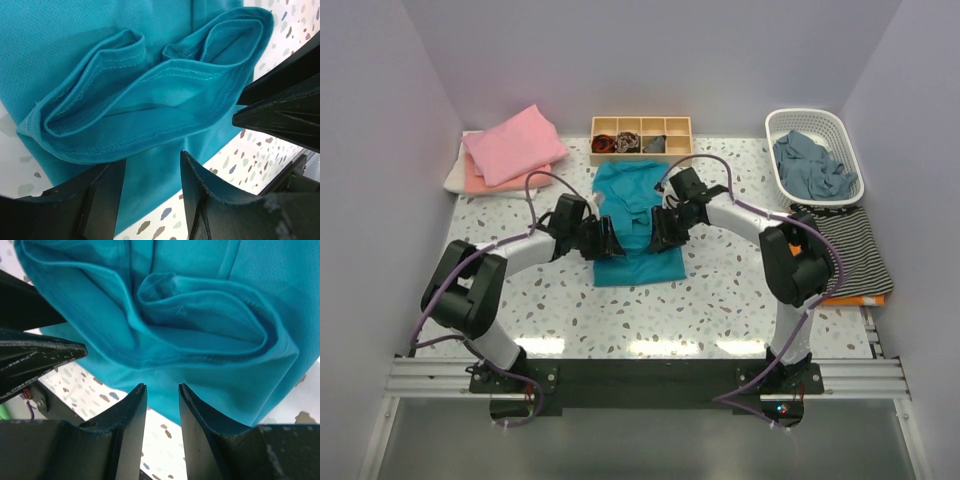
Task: Fold and stack the t-shirts
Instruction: Fold the tshirt
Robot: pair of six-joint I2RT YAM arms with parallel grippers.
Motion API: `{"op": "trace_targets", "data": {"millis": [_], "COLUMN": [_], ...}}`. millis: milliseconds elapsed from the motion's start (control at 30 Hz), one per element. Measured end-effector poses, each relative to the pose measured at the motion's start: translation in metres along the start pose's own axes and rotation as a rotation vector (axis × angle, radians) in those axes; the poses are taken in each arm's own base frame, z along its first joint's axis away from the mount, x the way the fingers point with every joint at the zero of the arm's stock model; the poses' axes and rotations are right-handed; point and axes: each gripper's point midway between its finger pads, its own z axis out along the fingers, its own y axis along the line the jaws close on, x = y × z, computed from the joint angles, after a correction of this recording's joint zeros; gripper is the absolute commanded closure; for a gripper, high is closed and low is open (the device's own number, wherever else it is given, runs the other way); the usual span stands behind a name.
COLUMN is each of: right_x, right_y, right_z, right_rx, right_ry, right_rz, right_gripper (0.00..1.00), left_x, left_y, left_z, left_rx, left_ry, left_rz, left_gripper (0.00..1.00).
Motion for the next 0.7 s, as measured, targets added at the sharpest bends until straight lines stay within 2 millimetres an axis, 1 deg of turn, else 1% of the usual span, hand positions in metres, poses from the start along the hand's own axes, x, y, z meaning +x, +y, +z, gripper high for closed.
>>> {"op": "trace_targets", "data": {"millis": [67,167,267,400,567,667,700], "right_x": [-0.003,-0.01,-0.021,-0.041,-0.059,-0.059,-0.06], "right_y": [-0.003,-0.007,-0.01,-0.018,-0.041,-0.06,-0.062], "right_z": [0.005,0.01,0.014,0.019,0.024,0.03,0.03], "right_rx": [0.01,0.03,0.055,0.106,0.204,0.262,0.263], "right_ry": [0.004,-0.004,-0.022,-0.06,-0.089,-0.077,-0.076], "right_rz": [0.001,0.0,-0.004,-0.022,-0.025,-0.006,0.0], "right_gripper": [0.65,0.66,0.66,0.67,0.67,0.68,0.68], "left_x": [0.001,-0.003,-0.014,-0.031,-0.043,-0.048,-0.05], "left_y": [0.003,0.006,0.005,0.006,0.016,0.021,0.022], "left_z": [0.005,0.011,0.017,0.026,0.039,0.045,0.046], "left_rx": [-0.008,-0.017,-0.022,-0.041,-0.086,-0.1,-0.105], "left_ry": [0.012,0.014,0.002,-0.025,-0.037,-0.042,-0.047], "left_rz": [0.0,0.011,0.024,0.059,0.097,0.115,0.123], "left_gripper": [0.48,0.48,0.48,0.48,0.48,0.49,0.49]}}
